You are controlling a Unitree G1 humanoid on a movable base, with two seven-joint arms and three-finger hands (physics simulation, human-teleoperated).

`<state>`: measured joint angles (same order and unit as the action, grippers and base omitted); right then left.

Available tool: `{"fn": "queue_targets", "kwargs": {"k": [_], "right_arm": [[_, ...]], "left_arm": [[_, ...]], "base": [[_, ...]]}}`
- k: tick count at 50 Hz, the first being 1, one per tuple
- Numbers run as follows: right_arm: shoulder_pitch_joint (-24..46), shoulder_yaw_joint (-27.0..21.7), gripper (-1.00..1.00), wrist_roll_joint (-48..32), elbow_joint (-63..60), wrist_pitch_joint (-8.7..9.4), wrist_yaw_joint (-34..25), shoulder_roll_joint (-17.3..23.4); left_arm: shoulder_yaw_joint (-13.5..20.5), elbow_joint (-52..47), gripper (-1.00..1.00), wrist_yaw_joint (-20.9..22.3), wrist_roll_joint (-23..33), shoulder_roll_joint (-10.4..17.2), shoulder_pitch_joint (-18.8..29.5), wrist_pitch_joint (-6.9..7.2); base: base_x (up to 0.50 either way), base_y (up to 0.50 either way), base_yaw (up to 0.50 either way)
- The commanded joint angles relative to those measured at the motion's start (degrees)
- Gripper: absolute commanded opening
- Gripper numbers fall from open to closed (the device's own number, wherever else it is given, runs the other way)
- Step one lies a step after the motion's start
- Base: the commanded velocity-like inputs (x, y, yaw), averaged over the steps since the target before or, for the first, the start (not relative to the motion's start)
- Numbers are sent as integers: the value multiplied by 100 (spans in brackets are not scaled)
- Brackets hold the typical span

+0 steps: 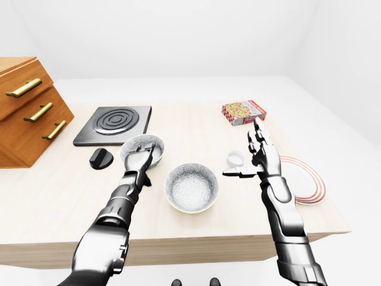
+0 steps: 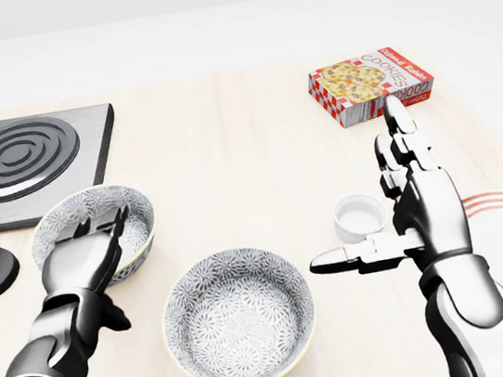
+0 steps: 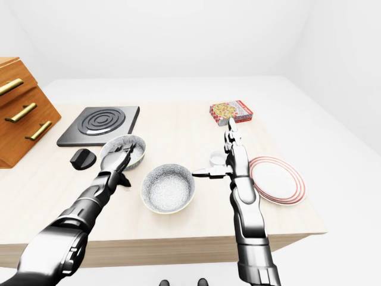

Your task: Pick the akita bowl from table center and place it on the plate.

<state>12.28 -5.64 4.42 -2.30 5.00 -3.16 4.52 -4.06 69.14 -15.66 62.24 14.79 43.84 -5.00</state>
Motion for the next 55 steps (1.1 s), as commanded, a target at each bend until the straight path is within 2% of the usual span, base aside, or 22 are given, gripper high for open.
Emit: {"fn": "queue_targets", "kwargs": {"k": [1, 2, 3, 4, 10, 12, 24, 30, 31, 33, 38, 45, 46, 47, 48, 55], "right_arm": [[68, 8, 100, 9, 47, 0, 13, 1], [72, 6, 100, 19, 52, 0, 13, -1], [74, 9, 100, 18, 53, 0, 12, 1], [75, 10, 100, 20, 48, 0, 11, 2], [-27, 6, 100, 27, 5, 0, -43, 13], [10, -2, 100, 32, -20, 0, -35, 14], [42, -15, 100, 26, -149, 0, -42, 29], [47, -17, 100, 19, -186, 0, -49, 32], [69, -12, 100, 10, -165, 0, -41, 31], [91, -10, 100, 7, -146, 0, -34, 28], [85, 6, 100, -4, -152, 0, -26, 21], [145, 13, 100, -10, -132, 0, 2, 15], [146, 12, 100, -7, -126, 0, 1, 16], [141, 10, 100, -16, -113, 0, -3, 26], [135, 7, 100, -15, -117, 0, -8, 29], [75, -27, 100, -77, -219, 0, -107, 100]], "left_arm": [[32, -39, 8, 340, -212, -37, -75, 0], [25, -37, -54, 349, -220, -36, -80, 0], [31, -32, -96, 356, -240, -36, -75, 0], [35, -28, -100, 356, -259, -34, -64, 0], [21, -4, -95, 313, -272, 3, 8, 0], [14, 12, -100, 284, -262, 9, 2, 0], [-15, 22, -100, 135, -201, 13, 2, 0], [-53, 55, -100, -248, -58, 54, 11, 0], [-165, 38, -100, -497, 135, 93, 19, 0], [-130, 94, -100, -578, 181, 106, 41, 0], [-327, 131, -100, -1164, 779, 199, 113, 0], [-229, 203, -100, -1333, 966, 221, 149, 0], [-80, -868, -100, -329, 745, 106, 17, 0], [119, -3049, -100, 1508, 426, -93, -319, 0], [170, -3568, -100, 1884, 421, -140, -436, 0], [193, -4567, -100, 2536, 469, -378, -795, 0]], "base": [[0, 0, 0], [0, 0, 0], [0, 0, 0], [0, 0, 0], [0, 0, 0], [0, 0, 0], [0, 0, 0], [0, 0, 0], [0, 0, 0], [0, 0, 0], [0, 0, 0], [0, 0, 0], [0, 0, 0], [0, 0, 0], [0, 0, 0], [0, 0, 0]]}}
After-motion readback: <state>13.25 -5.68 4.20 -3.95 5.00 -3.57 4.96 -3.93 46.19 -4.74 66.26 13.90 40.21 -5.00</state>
